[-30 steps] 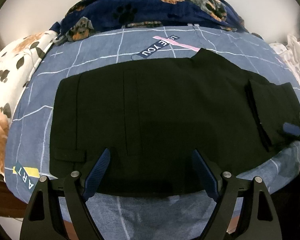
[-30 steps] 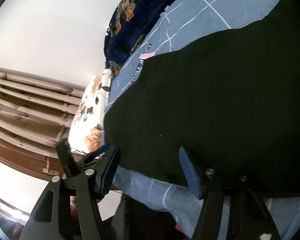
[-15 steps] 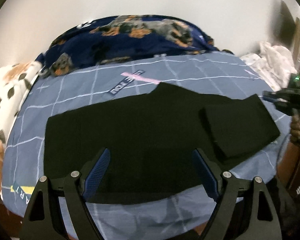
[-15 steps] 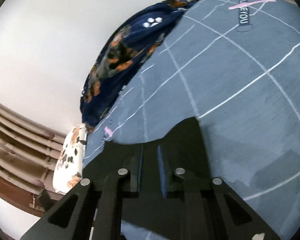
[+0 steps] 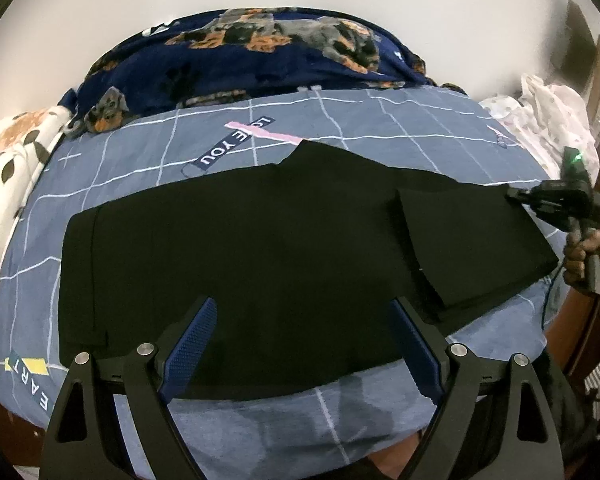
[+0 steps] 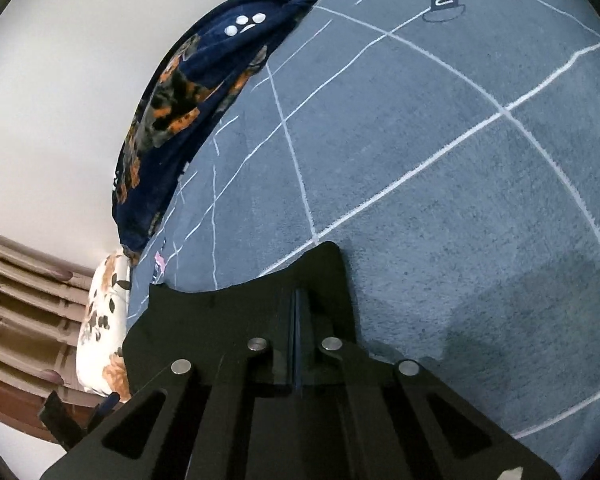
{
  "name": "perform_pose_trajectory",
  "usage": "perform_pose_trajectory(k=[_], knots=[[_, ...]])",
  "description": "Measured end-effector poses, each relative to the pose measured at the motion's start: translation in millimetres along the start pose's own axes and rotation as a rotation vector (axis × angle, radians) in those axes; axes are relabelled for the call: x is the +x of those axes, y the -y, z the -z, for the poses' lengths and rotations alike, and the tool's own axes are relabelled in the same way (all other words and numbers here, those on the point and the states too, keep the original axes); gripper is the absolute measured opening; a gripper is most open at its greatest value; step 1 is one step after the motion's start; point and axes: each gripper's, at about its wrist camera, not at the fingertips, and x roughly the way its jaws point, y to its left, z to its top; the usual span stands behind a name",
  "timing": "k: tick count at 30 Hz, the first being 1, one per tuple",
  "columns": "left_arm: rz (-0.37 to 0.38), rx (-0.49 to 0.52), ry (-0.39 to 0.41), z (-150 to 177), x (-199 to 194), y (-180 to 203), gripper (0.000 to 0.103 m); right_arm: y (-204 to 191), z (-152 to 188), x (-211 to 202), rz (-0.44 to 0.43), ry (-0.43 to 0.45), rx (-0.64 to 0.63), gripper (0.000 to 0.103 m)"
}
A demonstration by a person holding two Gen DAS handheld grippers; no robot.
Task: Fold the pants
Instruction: 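Open the right tool and withdraw it from the folded legs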
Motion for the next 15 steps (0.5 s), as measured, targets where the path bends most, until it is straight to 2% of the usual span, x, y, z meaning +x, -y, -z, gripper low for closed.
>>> perform_pose_trajectory(k=[2, 7, 11, 15], knots=[[-0.006, -0.010, -0.001, 0.4, 0.0, -3.6, 0.087, -1.5, 2.0, -11.0, -0.055, 0.027, 0.006, 0.010], [0.006, -0.036, 0.007, -0.3, -1.0, -12.1, 0.087, -7.6, 28.3, -49.8, -0.184, 0.029, -0.052, 0.010], [0.014, -0.043, -0.009, 0.7, 2.8, -12.2, 0.087, -5.8, 59.5, -68.5, -0.209, 0.001, -0.113, 0.010], [0.002, -0.029, -0.012, 1.4, 2.3, -8.8, 0.087, 0.5, 80.6, -59.2, -0.150, -0.043, -0.147, 0.010]])
